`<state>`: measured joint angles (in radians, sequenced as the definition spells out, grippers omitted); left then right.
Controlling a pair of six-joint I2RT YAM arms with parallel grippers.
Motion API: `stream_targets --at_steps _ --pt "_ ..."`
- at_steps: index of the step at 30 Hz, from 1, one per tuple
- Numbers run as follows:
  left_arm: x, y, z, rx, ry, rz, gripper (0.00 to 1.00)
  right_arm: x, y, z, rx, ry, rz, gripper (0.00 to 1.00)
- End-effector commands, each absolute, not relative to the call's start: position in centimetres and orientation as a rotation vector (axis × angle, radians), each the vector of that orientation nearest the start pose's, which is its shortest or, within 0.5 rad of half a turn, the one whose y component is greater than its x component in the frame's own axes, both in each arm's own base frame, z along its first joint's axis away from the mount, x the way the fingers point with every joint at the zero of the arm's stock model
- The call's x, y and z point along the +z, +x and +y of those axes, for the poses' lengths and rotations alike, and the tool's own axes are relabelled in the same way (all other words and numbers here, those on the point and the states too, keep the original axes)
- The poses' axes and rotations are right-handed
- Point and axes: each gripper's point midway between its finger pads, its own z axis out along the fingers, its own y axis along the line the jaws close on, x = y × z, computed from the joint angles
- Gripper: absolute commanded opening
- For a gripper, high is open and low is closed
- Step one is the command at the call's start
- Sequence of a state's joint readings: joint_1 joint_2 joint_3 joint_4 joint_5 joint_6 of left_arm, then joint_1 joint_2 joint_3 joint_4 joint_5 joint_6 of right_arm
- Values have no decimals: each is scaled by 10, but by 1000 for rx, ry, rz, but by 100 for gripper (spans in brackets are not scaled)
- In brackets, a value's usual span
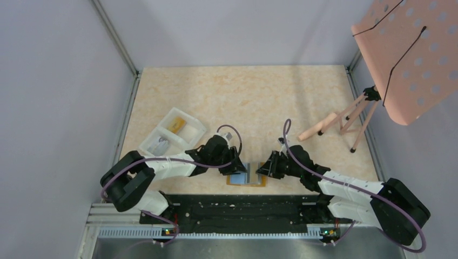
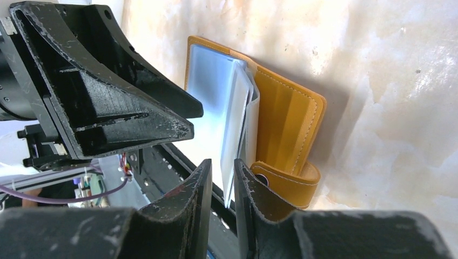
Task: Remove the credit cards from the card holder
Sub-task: Remove the credit card from the card holder.
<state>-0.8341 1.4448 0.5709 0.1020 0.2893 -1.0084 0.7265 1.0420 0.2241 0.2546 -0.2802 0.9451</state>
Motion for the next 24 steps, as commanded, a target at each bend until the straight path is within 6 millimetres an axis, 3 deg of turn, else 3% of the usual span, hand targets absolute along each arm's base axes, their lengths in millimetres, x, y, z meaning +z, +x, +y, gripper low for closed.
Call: stream_targets --at_steps 1,12,24 --pt "63 176 -308 -1083 -34 2617 46 83 167 262 1258 27 2313 22" --pt "55 185 -261 -714 -70 2669 44 82 169 264 1252 18 2325 22" --pt "27 168 -272 -823 -52 2742 37 85 170 268 1272 25 2320 23"
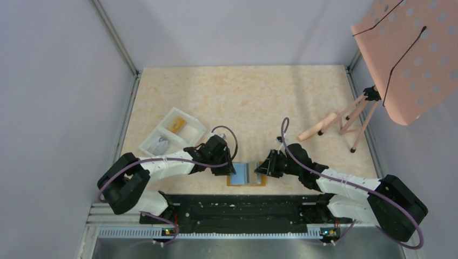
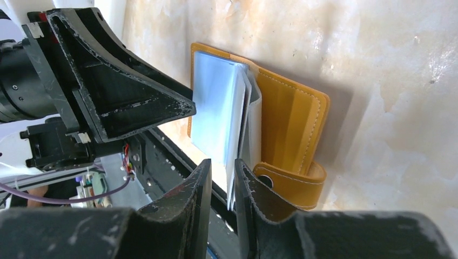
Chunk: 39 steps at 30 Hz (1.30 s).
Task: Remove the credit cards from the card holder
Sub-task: Remove the credit card from the card holder.
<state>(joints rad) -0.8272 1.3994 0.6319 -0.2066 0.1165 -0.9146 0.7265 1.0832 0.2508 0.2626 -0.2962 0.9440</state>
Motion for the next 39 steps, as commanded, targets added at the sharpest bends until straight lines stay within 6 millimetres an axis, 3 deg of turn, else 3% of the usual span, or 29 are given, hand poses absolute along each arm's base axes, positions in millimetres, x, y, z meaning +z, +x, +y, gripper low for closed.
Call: stream_targets --at_steps 1,6,21,30,37,39 --pt "25 167 -272 -826 -51 2745 36 85 170 268 1273 25 2321 23" --pt "18 164 -271 -828 -51 2760 30 85 170 271 1295 31 2320 23" --pt "19 161 -271 -849 -50 2756 29 74 172 271 1241 37 2370 32" --pt "26 163 -270 -843 -45 2744 30 57 177 258 1078 36 2438 17" --pt "25 162 -269 -839 -49 2751 30 46 180 246 926 36 2493 16" --pt "24 162 -269 -835 -48 2753 30 40 182 240 861 49 2519 21"
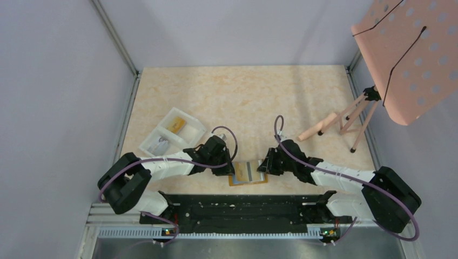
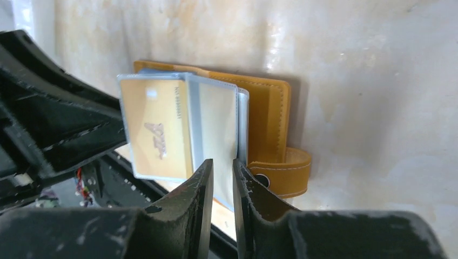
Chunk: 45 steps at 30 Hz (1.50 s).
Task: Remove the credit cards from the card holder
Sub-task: Remove the credit card from the card holder.
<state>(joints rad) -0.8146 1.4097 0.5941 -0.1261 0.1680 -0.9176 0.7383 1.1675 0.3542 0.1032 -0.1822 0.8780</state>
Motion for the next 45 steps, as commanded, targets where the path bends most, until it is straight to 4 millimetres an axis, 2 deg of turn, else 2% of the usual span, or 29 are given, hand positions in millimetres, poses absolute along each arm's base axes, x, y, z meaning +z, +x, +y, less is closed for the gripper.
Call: stream_targets --at_steps 1,5,11,16,22,26,31,36,39,45 --pt "24 162 -269 -834 -49 2756 30 37 181 235 817 54 2541 22" --pt "23 160 -267 -825 -54 2764 31 41 183 226 748 53 2544 26" --pt "30 161 -257 -763 -87 2759 36 75 188 227 770 22 2478 28" --pt "52 167 -251 -740 -125 2713 39 113 189 251 967 -68 2355 28" --pt "79 173 -263 -832 -87 2647 39 125 187 280 1183 -81 2296 27" --pt "73 172 -274 -900 -53 2644 34 116 183 297 1274 -98 2321 27" --pt "58 169 -279 -936 -45 2663 23 95 184 305 1265 -104 2364 27" --pt "45 166 -282 -966 -44 2668 16 67 179 305 1260 -85 2422 27" --pt "34 165 -277 -925 -73 2696 13 54 178 303 1245 -83 2446 27" --pt "20 160 -268 -876 -97 2731 10 33 174 302 1233 -70 2495 27"
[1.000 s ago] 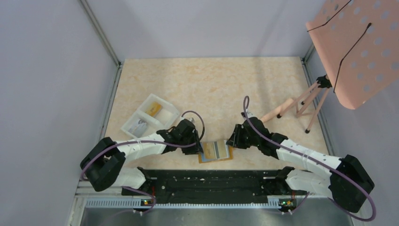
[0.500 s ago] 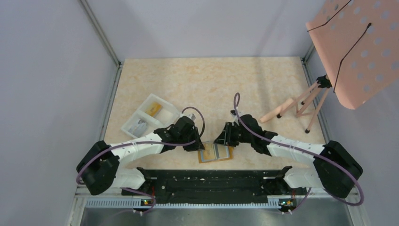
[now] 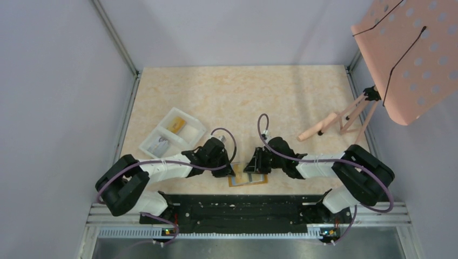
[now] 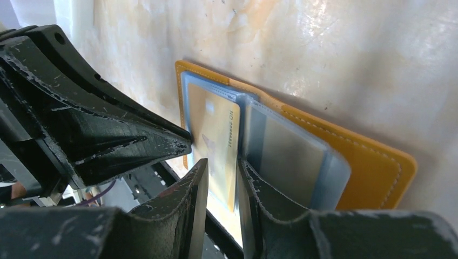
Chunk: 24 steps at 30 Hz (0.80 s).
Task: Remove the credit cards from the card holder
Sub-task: Remove the credit card from the card holder.
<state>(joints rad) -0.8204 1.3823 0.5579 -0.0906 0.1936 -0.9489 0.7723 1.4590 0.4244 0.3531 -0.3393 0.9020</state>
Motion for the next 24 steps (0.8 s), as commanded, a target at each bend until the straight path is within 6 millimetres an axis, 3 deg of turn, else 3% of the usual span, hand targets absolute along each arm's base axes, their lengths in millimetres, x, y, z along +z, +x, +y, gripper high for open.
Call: stream_targets --at_steps 1,8,15,18,22,24 --pt "19 159 -267 -873 -101 2734 10 31 173 301 1223 -64 2501 27" --pt "13 156 -261 -844 -110 2741 10 25 176 291 1127 -76 2525 30" --pt "10 154 -260 -843 -122 2750 10 27 169 301 1246 -85 2503 30" --pt "11 154 -260 -847 -126 2745 10 27 168 303 1269 -95 2497 22" --pt "11 154 -259 -850 -125 2744 10 32 169 301 1287 -98 2478 0" --pt "11 153 -260 -852 -122 2747 10 36 172 297 1291 -88 2461 0"
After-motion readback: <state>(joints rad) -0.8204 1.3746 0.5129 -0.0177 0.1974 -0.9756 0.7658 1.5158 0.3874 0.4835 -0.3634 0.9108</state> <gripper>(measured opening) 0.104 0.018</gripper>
